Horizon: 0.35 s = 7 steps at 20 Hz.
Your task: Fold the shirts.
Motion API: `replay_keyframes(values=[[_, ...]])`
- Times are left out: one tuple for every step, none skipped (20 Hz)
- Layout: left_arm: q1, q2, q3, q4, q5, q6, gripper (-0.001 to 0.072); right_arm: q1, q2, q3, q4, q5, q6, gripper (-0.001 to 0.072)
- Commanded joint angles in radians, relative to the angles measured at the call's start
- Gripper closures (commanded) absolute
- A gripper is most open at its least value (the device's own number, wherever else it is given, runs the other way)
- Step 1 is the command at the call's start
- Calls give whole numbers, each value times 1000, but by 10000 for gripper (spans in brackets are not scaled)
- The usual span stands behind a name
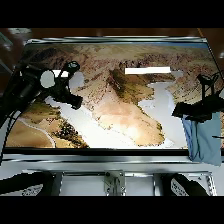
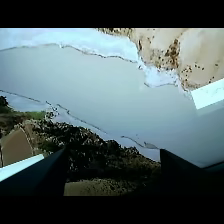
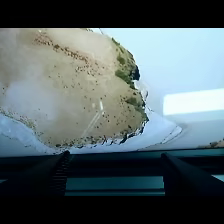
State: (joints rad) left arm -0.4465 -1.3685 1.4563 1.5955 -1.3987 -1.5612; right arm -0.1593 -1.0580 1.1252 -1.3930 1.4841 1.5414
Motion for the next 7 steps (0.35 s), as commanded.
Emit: replay_keyframes(values=[[0, 6, -11, 2, 19, 4, 51, 6, -1, -1, 7, 5, 3, 31], [0, 6, -11, 2, 23, 4, 51, 6, -1, -1, 7, 5, 3, 31], [0, 6, -11, 2, 30, 4, 51, 6, -1, -1, 7, 5, 3, 31], [0, 6, -11, 2, 35, 4, 51, 6, -1, -1, 7, 5, 3, 31], [0, 6, -11, 2, 38, 4, 51, 6, -1, -1, 7, 5, 3, 31], [0, 6, -11, 2, 38, 4, 51, 6, -1, -1, 7, 5, 3, 31], [0, 6, -11, 2, 38, 4, 51, 6, -1, -1, 7, 5, 3, 31]])
